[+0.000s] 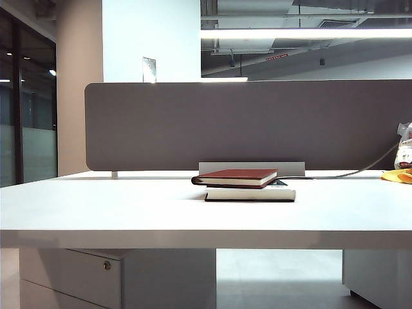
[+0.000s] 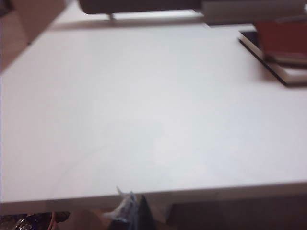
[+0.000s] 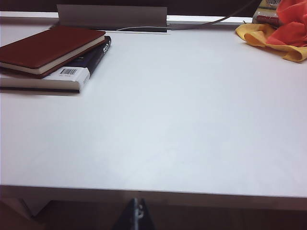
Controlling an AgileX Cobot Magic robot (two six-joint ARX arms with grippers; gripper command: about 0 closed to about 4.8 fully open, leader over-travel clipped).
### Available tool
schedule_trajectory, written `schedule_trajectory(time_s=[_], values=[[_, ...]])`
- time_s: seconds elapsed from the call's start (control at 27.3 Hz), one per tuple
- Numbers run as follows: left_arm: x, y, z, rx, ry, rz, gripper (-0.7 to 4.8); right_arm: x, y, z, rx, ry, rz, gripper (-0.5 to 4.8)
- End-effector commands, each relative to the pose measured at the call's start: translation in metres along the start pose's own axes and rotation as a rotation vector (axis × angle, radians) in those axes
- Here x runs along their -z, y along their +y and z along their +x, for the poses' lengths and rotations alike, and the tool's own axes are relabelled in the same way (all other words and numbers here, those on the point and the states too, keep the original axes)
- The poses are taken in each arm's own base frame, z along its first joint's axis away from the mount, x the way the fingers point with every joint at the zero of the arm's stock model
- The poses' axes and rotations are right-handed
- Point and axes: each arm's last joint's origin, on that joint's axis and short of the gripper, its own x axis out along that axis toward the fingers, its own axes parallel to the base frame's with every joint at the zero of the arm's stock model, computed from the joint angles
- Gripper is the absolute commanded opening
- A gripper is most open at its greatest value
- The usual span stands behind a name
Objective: Pick up the red book and place it on top of the black book.
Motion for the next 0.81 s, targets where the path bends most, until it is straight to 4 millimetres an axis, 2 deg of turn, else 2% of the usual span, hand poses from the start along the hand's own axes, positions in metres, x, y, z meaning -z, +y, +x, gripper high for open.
schedule_trajectory(time_s=[0.04,0.81], values=[[-0.003,0.004,-0.002,-0.038,-0.040,-0.035,-0.05,0.000,0.000,0.000,0.004,-0.011,0.005,-0.05],[0.008,0.014,-0.005,-0.124,0.026,-0.064,-0.05,0.000,0.000,0.000,0.004,-0.011,0.005,-0.05]])
